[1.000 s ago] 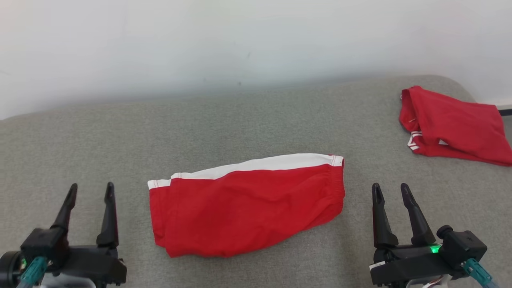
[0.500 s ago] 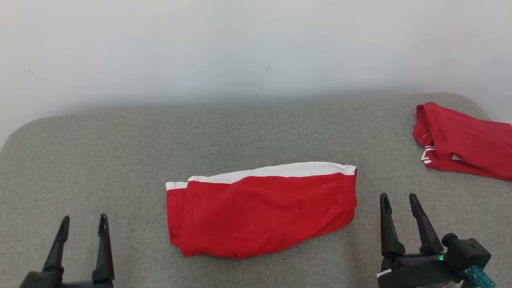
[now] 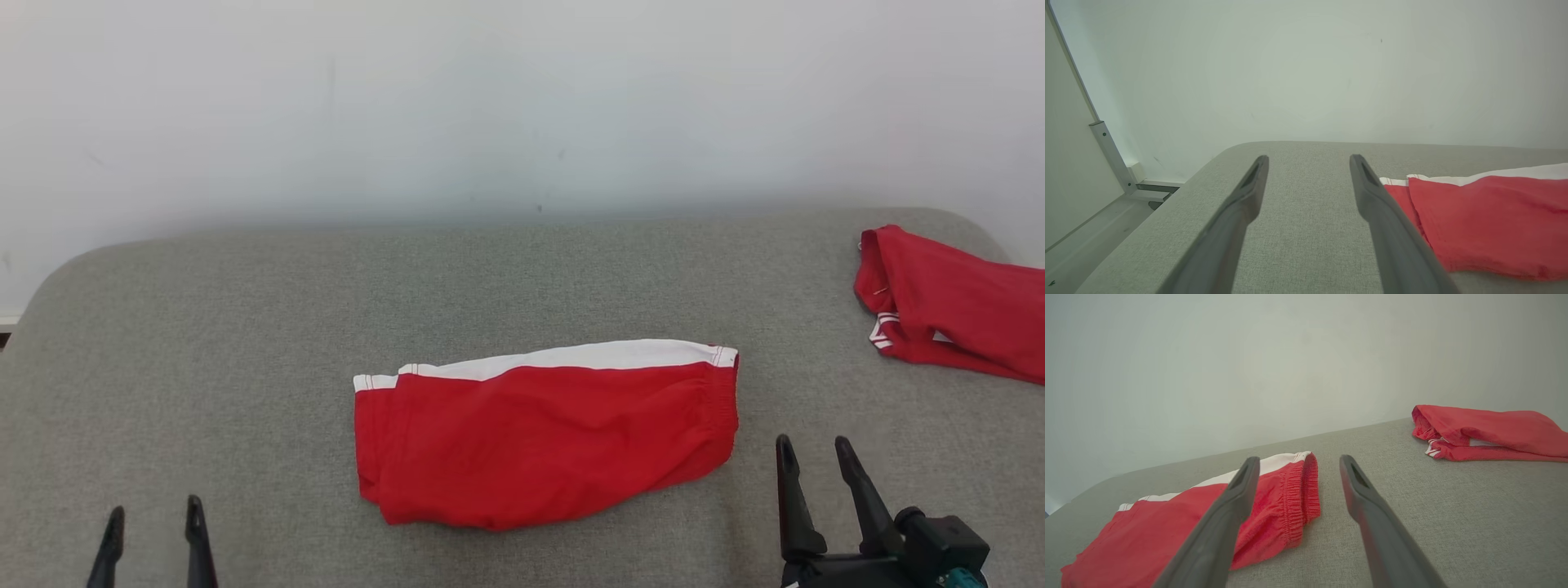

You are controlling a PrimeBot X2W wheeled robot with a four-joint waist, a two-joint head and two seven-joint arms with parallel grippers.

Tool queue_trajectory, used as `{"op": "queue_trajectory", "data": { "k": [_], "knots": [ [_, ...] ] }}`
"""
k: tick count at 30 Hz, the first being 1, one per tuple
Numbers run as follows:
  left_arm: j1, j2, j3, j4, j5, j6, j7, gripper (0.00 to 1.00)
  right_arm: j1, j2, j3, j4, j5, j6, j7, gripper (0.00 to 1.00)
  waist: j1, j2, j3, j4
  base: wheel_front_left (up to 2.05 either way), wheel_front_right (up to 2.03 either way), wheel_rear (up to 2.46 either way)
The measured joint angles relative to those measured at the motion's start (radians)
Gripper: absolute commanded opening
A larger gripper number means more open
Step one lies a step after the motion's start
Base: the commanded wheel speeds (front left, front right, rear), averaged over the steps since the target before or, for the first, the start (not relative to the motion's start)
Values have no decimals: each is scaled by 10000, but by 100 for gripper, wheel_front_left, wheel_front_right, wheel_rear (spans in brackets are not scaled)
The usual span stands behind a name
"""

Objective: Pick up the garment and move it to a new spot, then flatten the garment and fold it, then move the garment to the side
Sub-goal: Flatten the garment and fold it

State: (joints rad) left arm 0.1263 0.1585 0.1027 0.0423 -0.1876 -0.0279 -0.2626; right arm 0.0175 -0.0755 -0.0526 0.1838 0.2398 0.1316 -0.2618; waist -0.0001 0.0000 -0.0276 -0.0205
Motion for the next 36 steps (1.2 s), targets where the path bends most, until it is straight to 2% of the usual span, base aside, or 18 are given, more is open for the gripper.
{"op": "queue_trajectory", "data": {
  "k": [8,16,27,36],
  "knots": [
    [12,-267,0,205,650,-307,0,100,-66,-194,-46,635,-226,0,2,100,0,0,10,181,0,0,0],
    [-209,-477,-33,395,826,-525,0,100,-1422,-527,182,1580,-384,0,105,100,1,0,125,442,0,0,0],
    [-976,-696,-401,675,899,-805,0,100,-3851,-1430,182,4466,-522,0,777,100,2,1,674,1125,0,0,0],
    [-1497,-809,-554,909,897,-943,0,100,-5163,-1649,407,7240,-566,0,1127,100,2,1,1353,1672,0,0,0]
  ]
}}
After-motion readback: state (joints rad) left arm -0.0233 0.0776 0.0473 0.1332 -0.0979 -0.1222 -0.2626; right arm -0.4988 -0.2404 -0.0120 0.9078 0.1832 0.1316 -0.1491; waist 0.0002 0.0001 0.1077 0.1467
